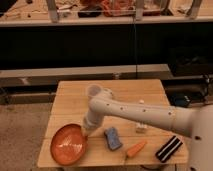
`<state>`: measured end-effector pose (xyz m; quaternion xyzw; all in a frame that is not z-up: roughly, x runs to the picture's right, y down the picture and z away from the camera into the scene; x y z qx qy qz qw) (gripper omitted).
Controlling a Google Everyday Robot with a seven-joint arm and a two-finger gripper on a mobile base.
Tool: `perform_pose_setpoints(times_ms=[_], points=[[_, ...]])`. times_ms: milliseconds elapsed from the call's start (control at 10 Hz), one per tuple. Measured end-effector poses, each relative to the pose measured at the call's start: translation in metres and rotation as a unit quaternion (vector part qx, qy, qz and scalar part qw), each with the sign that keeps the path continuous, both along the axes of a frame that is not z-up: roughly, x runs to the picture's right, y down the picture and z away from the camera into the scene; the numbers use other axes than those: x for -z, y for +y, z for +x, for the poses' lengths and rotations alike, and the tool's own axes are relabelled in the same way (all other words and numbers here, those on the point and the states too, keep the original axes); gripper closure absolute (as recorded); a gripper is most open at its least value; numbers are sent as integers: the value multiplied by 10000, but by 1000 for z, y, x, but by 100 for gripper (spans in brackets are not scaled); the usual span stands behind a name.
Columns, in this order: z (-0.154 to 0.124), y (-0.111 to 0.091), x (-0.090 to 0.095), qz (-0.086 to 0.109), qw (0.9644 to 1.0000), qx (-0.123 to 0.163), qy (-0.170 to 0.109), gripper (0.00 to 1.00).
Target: Drag the ceramic bowl in a circle
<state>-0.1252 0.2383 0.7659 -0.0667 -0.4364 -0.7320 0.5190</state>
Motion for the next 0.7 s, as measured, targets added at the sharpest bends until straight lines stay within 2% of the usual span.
perform_pose_setpoints(times_ms=[100, 300, 400, 500, 700], points=[[-15, -6, -3, 70, 9999, 62, -66, 100], [-34, -35, -22, 254, 9996, -73, -59, 100], [-35, -48, -32, 314, 9993, -206, -42, 100], [-30, -65, -47, 363, 9983, -454, 25, 100], [-9, -79, -61, 368, 9954, -869, 164, 100]])
